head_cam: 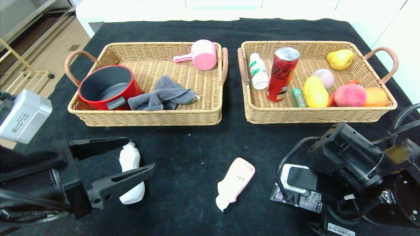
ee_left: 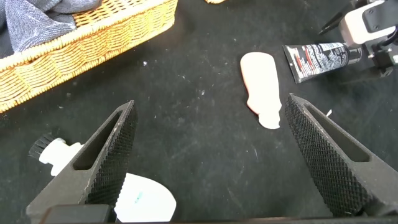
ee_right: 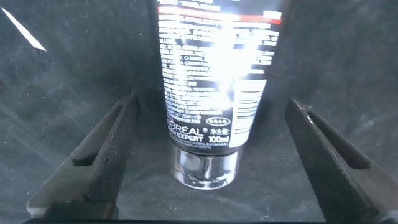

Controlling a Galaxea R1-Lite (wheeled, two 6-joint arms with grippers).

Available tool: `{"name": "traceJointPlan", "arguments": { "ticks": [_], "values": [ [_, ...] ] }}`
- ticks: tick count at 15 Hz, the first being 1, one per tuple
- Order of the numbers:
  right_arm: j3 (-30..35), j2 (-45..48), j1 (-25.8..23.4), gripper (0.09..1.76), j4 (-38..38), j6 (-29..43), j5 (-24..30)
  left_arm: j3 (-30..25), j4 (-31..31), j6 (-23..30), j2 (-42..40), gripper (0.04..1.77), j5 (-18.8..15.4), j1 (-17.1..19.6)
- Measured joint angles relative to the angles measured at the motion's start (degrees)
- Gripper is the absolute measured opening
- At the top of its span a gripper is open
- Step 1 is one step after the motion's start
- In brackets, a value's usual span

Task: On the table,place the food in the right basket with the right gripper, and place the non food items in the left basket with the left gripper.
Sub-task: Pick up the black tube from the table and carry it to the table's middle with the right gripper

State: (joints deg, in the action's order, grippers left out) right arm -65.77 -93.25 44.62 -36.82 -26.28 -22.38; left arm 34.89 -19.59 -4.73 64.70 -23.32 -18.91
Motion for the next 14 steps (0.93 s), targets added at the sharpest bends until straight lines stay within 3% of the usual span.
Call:
{"name": "traceJointPlan", "arguments": {
  "ticks": [4,9,11,14],
  "values": [
    [0.06,-0.63,0.00,1.70,0.85,0.02,0.01,0.00,-0.04,0.00,0.00,1.72,0.00,0.00],
    [0.20,-1.02,0.00,0.98,0.88,0.71,0.11,0.00,-0.04,0.00,0.07,1.72,0.00,0.00],
    [0.23,-1.05,0.04,0.82,0.88,0.71,0.11,0.00,0.00,0.00,0.10,1.72,0.00,0.00],
    [0.23,-1.05,0.13,0.79,0.90,0.77,0.09,-0.02,0.02,0.07,0.21,1.72,0.00,-0.18]
  ]
}}
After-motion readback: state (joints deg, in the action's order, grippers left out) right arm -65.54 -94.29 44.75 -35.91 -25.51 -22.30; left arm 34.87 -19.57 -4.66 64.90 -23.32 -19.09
